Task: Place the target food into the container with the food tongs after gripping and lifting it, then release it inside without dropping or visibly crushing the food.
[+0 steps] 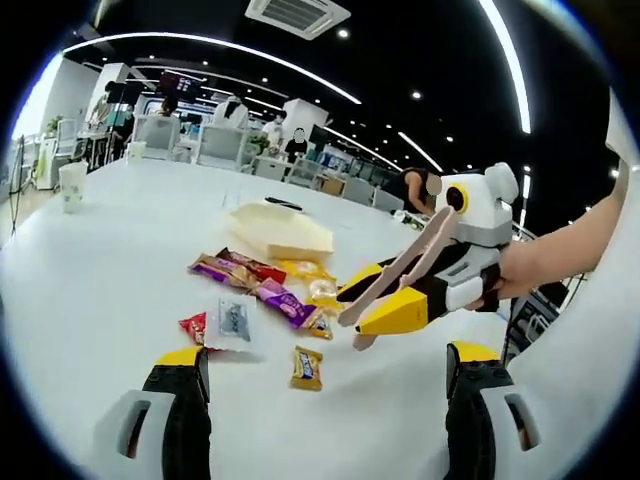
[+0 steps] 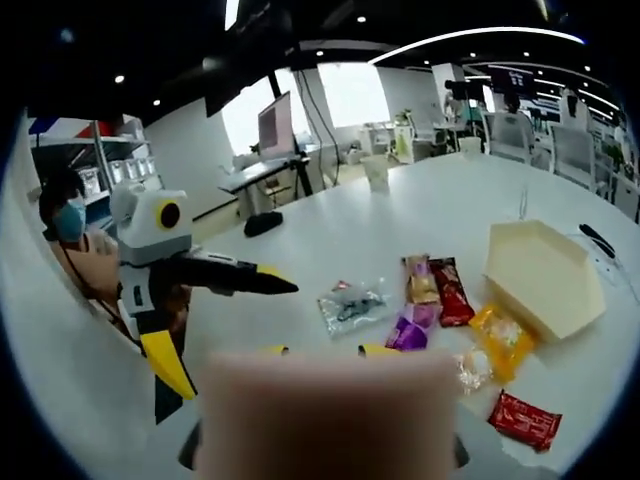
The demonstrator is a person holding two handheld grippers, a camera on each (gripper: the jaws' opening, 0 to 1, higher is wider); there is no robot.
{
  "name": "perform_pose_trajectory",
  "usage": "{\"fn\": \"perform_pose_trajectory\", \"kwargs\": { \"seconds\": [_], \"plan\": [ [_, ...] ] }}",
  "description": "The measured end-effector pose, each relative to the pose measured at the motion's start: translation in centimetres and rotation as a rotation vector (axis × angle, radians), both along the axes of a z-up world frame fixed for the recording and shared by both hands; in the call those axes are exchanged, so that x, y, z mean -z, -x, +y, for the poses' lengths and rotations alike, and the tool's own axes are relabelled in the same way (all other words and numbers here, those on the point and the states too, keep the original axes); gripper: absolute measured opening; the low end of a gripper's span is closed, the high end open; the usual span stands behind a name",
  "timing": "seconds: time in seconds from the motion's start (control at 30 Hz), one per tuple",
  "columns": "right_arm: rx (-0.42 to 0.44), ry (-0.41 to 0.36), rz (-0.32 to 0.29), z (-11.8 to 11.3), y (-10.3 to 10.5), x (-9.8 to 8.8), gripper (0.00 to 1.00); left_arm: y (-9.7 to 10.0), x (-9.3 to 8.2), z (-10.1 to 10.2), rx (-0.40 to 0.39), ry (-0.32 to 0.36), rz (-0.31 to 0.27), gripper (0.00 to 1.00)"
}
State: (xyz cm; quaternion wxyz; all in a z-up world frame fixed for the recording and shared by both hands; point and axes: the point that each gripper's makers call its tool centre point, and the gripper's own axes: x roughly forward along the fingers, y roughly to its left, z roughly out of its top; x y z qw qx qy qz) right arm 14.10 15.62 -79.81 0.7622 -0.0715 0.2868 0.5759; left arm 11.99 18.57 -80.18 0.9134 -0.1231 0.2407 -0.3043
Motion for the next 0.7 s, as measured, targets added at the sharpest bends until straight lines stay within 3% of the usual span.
{"fn": "perform_pose_trajectory", "kwargs": {
  "seconds": [0.4, 0.7],
  "plan": [
    [-0.189, 0.07, -0.073, 0.8, 0.7, 1.2, 0.27, 0.1, 0.1, 0.7, -0.03, -0.02, -0.003, 0.99],
    [-0.24, 0.088, -0.083, 1.0, 0.7, 1.5, 0.27, 0.8, 0.1, 0.7, -0.045, -0.017, 0.013, 0.99]
  ]
}}
